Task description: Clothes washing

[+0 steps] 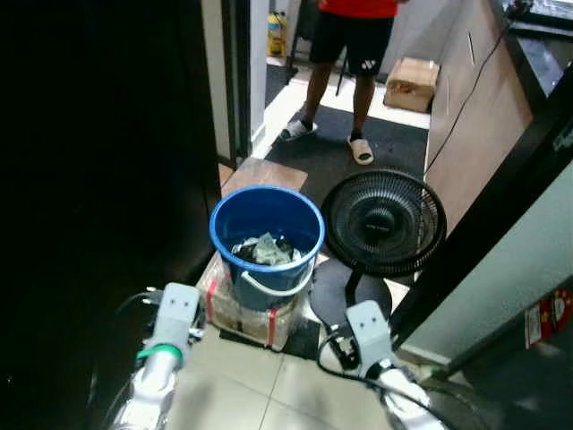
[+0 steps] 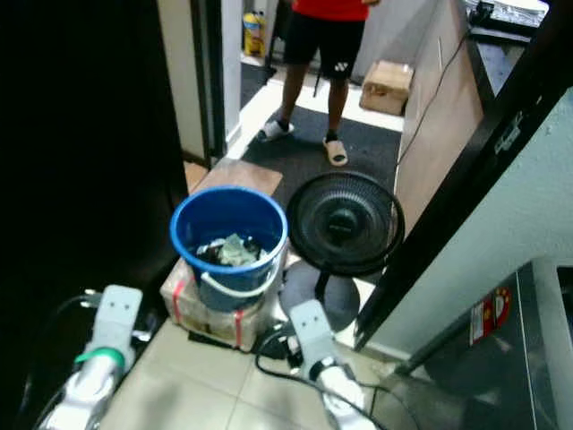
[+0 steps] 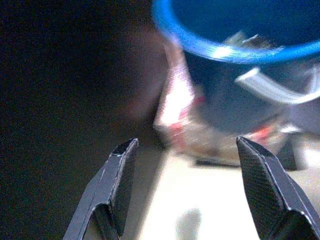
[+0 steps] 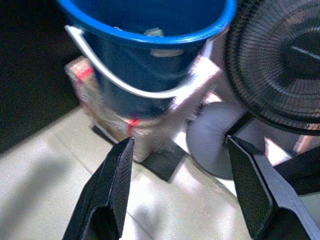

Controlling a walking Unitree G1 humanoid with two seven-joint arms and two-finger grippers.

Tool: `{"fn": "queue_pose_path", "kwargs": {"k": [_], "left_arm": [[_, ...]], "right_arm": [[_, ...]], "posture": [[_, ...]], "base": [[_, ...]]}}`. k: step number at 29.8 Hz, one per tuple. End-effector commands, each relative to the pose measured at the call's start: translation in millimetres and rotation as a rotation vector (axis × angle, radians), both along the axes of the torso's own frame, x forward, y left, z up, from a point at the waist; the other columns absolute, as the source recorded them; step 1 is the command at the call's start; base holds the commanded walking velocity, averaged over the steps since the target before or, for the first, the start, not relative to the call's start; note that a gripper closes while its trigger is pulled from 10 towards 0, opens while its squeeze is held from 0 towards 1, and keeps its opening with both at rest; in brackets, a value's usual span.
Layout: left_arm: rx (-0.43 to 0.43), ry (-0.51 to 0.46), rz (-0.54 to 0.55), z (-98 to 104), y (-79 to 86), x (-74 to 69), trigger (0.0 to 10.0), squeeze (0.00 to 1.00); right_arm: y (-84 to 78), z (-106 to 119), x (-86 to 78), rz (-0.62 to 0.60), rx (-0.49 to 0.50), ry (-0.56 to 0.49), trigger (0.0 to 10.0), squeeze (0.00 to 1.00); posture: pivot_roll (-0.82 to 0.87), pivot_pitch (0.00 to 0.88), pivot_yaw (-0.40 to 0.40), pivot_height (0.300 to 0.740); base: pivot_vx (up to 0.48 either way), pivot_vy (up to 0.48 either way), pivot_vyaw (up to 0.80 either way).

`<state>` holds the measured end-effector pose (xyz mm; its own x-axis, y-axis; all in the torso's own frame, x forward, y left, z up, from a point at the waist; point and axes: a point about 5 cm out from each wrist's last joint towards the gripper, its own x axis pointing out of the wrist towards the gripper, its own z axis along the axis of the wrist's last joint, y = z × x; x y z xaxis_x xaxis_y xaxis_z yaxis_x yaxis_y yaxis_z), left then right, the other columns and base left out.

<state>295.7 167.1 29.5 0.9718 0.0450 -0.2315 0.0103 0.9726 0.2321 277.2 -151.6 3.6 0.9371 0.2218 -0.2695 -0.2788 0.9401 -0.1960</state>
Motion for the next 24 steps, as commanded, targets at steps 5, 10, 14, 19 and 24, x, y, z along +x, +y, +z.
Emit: {"fn": "queue_pose_path", "kwargs": {"k": [5, 10, 14, 19, 24], "left_arm": [[0.006, 0.029, 0.033, -7.0, 10.6, -6.2, 10.0, 0.0], [0.007, 0.031, 0.033, -7.4, 10.7, -6.5, 10.0, 0.0], [0.001, 0.037, 0.038, -8.0, 11.0, -6.6, 10.0, 0.0], [0.001, 0.042, 0.039, -8.5, 11.1, -6.5, 10.0, 0.0], [0.007, 0.044, 0.038, -9.0, 11.3, -6.8, 10.0, 0.0]], "right_arm": [[3.7, 1.1, 1.4, 0.002, 0.009, -0.004, 10.0, 0.0], [3.5, 0.7, 1.0, 0.0, 0.009, -0.003, 10.0, 0.0], [3.4, 0.6, 0.9, -0.001, 0.01, -0.003, 10.0, 0.0], [3.2, 0.6, 0.8, -0.001, 0.009, -0.003, 10.0, 0.0], [3.4, 0.7, 0.9, 0.0, 0.009, -0.003, 10.0, 0.0]], "posture": [[0.08, 0.023, -0.001, 0.74], [0.08, 0.024, 0.0, 0.74], [0.08, 0.024, 0.0, 0.74], [0.08, 0.025, 0.0, 0.74], [0.08, 0.027, 0.0, 0.74]], "base": [[0.44, 0.0, 0.0], [0.44, 0.0, 0.0], [0.394, 0.0, 0.0], [0.272, 0.0, 0.0], [0.258, 0.0, 0.0]]}}
